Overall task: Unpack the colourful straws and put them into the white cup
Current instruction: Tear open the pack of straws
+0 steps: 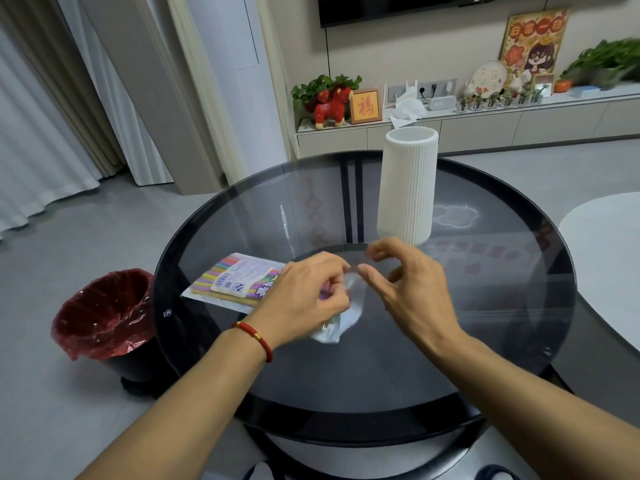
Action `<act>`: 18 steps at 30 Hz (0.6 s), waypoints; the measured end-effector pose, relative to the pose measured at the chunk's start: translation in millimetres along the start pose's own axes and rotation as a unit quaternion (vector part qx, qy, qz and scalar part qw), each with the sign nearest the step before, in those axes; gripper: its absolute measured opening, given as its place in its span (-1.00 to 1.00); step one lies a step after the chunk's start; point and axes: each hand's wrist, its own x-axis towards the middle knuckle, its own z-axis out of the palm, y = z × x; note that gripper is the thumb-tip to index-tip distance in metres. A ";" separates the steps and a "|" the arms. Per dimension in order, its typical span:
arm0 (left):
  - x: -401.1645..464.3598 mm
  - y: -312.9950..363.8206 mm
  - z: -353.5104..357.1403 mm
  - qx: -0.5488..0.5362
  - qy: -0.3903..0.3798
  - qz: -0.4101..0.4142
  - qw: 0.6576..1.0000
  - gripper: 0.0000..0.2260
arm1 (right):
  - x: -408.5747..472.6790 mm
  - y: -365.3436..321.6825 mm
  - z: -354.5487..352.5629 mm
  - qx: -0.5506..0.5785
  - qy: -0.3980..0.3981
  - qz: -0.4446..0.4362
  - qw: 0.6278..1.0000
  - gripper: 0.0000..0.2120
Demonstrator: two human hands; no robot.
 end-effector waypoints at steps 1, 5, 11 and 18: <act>-1.6 -4.9 1.7 -0.023 -0.021 -0.002 1.000 -0.88 | 0.8 0.3 0.8 -0.006 -0.006 -0.041 0.999 -0.86; -5.8 -23.6 4.6 -0.027 -0.091 -0.050 0.994 -0.89 | -8.1 5.8 7.9 -0.070 -0.187 -0.074 0.977 -0.91; -20.9 -39.6 -18.4 -0.021 -0.153 -0.080 0.985 -0.74 | -15.4 -8.9 -3.5 -0.046 -0.289 -0.148 0.945 -0.68; -30.9 -26.7 -35.4 -0.030 -0.350 -0.093 0.932 -0.17 | -24.3 -4.7 -0.9 -0.114 -0.346 -0.195 0.911 -0.63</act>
